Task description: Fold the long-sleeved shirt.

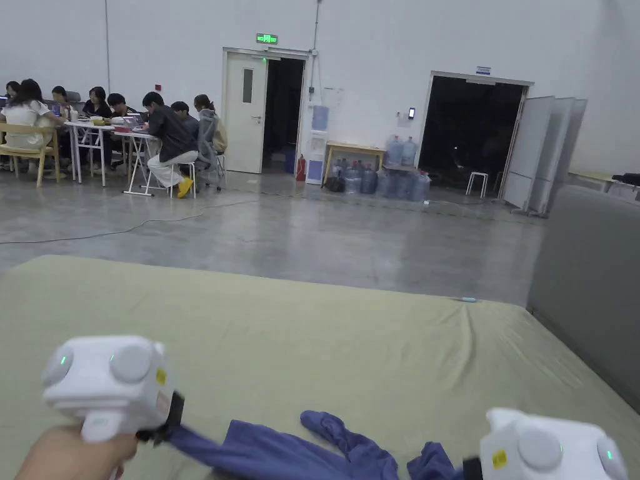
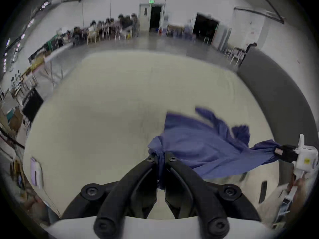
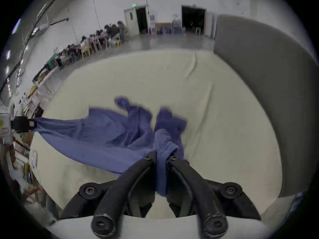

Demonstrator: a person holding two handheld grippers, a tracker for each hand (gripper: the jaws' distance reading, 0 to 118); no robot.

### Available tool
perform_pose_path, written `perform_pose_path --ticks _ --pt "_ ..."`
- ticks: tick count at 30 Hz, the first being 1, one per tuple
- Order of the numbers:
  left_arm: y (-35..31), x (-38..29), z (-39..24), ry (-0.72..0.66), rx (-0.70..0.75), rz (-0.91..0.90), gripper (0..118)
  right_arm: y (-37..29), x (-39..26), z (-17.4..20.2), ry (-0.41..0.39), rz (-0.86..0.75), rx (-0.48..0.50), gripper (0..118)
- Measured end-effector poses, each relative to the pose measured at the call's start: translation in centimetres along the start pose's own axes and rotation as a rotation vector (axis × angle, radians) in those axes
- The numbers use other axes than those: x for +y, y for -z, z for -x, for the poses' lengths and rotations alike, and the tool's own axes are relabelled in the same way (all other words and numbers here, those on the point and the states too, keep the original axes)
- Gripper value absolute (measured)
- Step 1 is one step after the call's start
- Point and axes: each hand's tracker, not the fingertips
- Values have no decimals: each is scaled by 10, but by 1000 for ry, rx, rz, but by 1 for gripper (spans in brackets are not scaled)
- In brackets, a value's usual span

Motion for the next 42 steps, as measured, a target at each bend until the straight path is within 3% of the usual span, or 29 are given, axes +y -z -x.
perform_pose_path --ticks 3,10,14,18,27,28,29,30,31,32,36,37,38,39,40,42 --pt "7 -61 20 -22 -26 92 0 -2 -58 -2 -64 51 2 5" --pt "-18 -178 33 112 21 212 0 -24 -141 19 -198 161 -18 5" --pt "-18 -224 43 152 41 256 0 -24 -173 23 -161 261 19 5" --pt "0 -250 57 95 40 313 0 -2 -190 21 -118 342 8 5" --pt "15 -261 54 86 62 313 0 24 -195 25 -73 411 -30 8" --pt "13 -258 54 70 59 311 7 23 -192 24 -59 411 -29 13" --pt "7 -254 55 44 42 304 36 19 -188 20 -64 410 -30 23" --pt "-4 -249 55 39 52 304 76 7 -183 19 -55 383 -48 44" --pt "-17 -245 54 21 51 260 113 -7 -178 17 -34 323 -71 78" --pt "-32 -241 52 16 14 173 118 -28 -174 16 -23 245 -76 93" --pt "-83 -243 35 33 -31 13 117 -97 -172 19 7 113 8 95" --pt "-88 -247 31 36 -49 36 109 -105 -175 20 24 109 26 95" --pt "-86 -251 24 49 -74 62 87 -112 -183 23 58 108 53 95" --pt "-84 -259 17 62 -72 83 43 -117 -193 25 88 100 82 91" --pt "-82 -267 11 78 -57 94 0 -119 -203 29 101 97 97 67" --pt "-70 -283 -4 107 -31 123 0 -118 -225 41 93 93 77 0"
